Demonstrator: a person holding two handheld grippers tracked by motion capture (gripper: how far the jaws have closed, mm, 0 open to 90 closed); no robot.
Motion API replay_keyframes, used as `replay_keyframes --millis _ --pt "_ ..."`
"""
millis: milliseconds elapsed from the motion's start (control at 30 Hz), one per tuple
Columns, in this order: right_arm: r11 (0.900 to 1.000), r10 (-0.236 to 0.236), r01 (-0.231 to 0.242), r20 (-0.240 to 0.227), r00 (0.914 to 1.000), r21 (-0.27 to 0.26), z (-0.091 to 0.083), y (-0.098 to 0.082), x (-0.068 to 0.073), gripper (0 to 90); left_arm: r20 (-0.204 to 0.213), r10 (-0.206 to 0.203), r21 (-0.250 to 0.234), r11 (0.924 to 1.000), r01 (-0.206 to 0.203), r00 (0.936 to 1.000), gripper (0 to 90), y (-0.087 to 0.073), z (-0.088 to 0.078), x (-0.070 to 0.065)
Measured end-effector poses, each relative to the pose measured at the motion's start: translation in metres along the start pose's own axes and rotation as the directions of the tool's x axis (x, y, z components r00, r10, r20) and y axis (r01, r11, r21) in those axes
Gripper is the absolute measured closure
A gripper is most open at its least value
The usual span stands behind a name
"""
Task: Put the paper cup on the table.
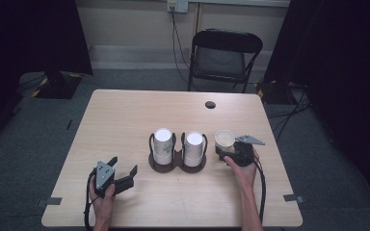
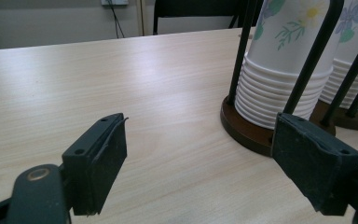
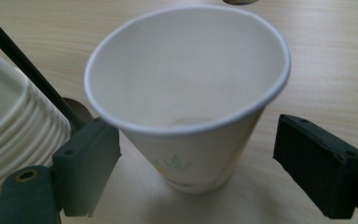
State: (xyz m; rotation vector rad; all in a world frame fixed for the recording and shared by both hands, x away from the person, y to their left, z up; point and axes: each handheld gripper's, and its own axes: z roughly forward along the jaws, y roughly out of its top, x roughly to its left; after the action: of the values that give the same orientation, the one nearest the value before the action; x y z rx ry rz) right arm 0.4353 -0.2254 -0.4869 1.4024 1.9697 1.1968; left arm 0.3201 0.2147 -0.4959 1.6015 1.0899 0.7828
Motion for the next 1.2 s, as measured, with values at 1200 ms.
replay_keyframes --millis 1200 --pt "0.986 0.011 -0.008 0.013 0.9999 -0.167 -0.073 -0.026 0.043 15.0 -0.060 -0.032 0.008 0.9994 0.033 0.9977 15.4 -0.001 -0.005 -0.002"
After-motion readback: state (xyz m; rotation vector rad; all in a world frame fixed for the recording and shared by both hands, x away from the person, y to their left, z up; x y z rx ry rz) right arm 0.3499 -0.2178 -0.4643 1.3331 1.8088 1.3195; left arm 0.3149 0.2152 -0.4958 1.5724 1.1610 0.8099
